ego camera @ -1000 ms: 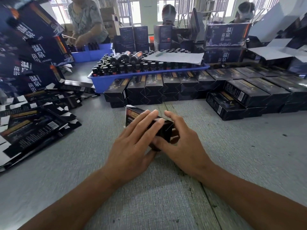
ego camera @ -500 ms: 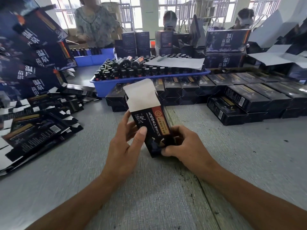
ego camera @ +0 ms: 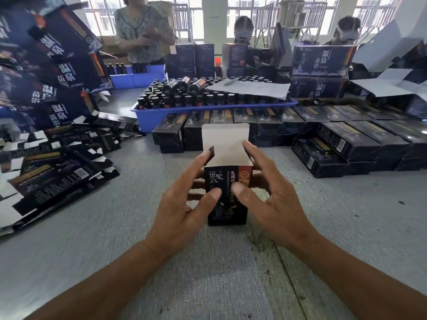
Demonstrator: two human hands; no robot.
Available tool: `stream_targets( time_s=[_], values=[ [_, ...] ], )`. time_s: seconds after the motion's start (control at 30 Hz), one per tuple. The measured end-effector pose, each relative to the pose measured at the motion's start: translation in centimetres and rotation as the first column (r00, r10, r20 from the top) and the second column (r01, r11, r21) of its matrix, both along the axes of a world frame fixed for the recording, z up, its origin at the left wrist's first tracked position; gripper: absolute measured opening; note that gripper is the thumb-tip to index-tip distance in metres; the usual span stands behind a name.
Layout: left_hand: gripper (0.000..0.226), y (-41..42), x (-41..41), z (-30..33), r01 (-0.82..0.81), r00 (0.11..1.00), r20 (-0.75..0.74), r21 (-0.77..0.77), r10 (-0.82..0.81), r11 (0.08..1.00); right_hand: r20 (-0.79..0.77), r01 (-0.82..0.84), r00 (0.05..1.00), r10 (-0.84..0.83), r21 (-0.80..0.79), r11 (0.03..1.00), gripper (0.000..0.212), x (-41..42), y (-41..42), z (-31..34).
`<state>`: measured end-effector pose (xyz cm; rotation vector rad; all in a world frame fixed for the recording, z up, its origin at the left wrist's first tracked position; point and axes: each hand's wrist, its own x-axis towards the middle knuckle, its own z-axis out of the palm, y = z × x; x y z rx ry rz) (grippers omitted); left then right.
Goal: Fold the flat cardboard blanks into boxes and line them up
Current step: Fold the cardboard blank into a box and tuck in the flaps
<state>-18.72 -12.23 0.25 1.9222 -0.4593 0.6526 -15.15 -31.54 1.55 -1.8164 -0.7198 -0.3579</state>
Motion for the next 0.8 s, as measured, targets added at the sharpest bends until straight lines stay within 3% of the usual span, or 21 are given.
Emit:
stream_targets(
  time_s=[0.27,0.5,0.67,0.8],
  values=[
    [0.024,-0.7,-0.2,1.2,-0.071,0.990,0.121,-0.058,0.078,0.996,0.041,-0.031,0.999,0.028,0.052,0.998,0.034,-0.3,-0.1,0.8],
    [0.020,-1.3,-0.8,1.8,-0.090,0.969,0.232,-0.011,0.090,0.996,0.053,-0.016,0.999,0.005,0.210,0.978,0.022,-1.1,0.2,1.1],
    [0.017,-1.3,-0.9,2.2,-0.063,0.970,0.233,0.001,0.061,0.998,0.058,-0.012,0.998,0.001,0.198,0.980,0.040,-1.4,0.2,1.6],
    [0.016,-1.4,-0.9,2.2,-0.057,0.973,0.222,-0.016,0.059,0.998,0.061,0.012,0.998,-0.021,0.160,0.987,0.036,-1.5,0.0,1.5]
  ],
)
